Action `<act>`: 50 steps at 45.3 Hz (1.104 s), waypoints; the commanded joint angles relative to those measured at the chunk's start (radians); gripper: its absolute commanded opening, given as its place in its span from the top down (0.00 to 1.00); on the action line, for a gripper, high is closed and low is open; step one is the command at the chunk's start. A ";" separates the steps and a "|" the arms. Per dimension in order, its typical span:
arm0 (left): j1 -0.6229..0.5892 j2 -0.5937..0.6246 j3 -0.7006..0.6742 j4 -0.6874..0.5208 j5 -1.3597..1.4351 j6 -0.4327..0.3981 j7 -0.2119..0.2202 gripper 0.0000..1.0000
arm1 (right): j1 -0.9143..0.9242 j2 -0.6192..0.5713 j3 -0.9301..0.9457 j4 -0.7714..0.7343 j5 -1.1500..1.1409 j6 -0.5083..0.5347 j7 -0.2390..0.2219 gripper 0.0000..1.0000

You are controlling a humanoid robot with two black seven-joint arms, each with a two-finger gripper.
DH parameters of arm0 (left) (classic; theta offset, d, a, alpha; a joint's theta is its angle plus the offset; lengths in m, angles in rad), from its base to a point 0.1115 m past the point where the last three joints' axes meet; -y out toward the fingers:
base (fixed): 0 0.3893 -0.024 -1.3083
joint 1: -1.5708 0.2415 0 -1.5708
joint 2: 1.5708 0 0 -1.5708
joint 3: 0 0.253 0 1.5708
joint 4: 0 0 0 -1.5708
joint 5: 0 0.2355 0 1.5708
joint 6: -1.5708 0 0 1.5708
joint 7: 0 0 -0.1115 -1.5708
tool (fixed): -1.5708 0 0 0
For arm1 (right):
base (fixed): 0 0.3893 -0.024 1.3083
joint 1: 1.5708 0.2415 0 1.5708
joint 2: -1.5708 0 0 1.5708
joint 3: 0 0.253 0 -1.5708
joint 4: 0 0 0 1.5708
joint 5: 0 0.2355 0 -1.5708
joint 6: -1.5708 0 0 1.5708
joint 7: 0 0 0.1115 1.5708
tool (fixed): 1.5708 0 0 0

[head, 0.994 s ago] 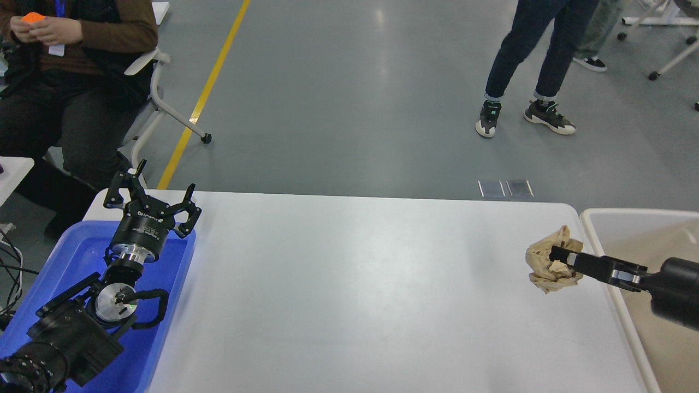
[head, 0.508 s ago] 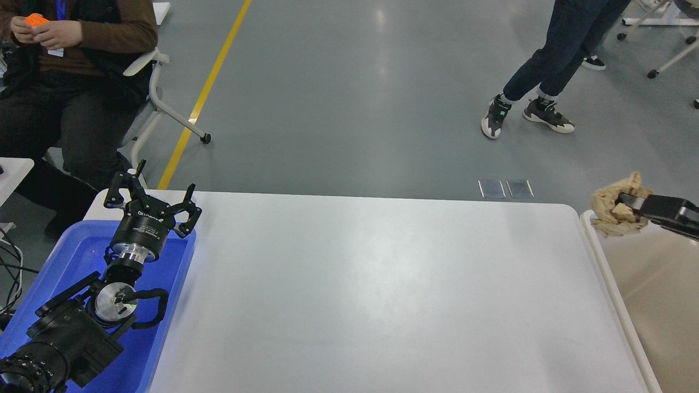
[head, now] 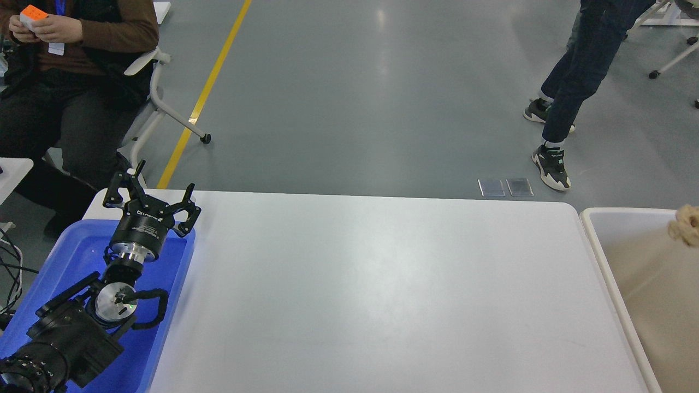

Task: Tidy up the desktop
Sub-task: 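Lower the right gripper into the bin and release the paper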

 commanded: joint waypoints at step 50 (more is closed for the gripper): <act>0.000 0.000 0.000 0.000 0.000 0.001 0.000 0.00 | -0.005 0.411 -0.012 -0.442 0.247 -0.170 -0.102 0.00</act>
